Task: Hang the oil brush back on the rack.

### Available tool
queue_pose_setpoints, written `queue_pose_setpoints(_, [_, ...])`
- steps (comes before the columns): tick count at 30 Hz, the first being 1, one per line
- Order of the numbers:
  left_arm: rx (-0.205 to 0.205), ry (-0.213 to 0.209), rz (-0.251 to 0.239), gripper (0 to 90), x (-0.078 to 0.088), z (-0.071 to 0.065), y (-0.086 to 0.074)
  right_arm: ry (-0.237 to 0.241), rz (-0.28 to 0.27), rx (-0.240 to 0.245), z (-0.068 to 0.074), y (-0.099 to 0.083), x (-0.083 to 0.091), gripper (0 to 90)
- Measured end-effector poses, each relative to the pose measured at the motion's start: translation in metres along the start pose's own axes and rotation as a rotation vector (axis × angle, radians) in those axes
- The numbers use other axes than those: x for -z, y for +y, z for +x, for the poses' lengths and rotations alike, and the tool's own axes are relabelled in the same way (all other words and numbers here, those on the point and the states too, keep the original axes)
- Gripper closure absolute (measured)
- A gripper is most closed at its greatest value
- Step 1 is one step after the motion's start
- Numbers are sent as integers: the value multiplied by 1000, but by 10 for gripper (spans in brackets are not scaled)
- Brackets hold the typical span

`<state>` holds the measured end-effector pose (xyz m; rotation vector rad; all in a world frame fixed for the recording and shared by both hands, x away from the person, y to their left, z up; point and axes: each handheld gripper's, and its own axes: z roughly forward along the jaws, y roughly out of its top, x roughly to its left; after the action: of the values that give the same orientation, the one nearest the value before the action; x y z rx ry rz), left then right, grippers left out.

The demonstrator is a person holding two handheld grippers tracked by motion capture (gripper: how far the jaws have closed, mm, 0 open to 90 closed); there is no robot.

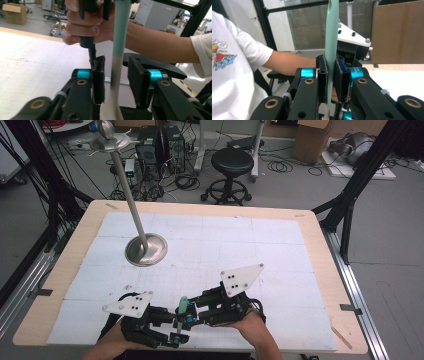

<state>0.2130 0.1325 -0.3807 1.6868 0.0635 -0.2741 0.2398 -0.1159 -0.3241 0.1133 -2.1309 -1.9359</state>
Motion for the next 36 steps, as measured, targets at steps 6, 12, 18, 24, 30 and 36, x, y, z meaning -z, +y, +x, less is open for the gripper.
queue_pose_setpoints(6, [-13,8,17,789,0,-1,0,23,5,2,-2,0,-1,827])
queue_pose_setpoints(12, [-15,56,15,832,0,-1,0,-8,3,-10,-2,-1,0,824])
queue_pose_setpoints(18, [13,183,26,837,2,2,0,-184,-34,-92,4,-1,-1,484])
queue_pose_setpoints(24, [19,353,-3,838,6,4,-1,-459,-41,-97,20,3,-5,407])
queue_pose_setpoints(30, [17,487,0,838,2,4,-1,-666,-9,-110,27,5,-14,420])
queue_pose_setpoints(36, [13,559,17,837,-5,3,-1,-793,14,-121,28,6,-23,509])
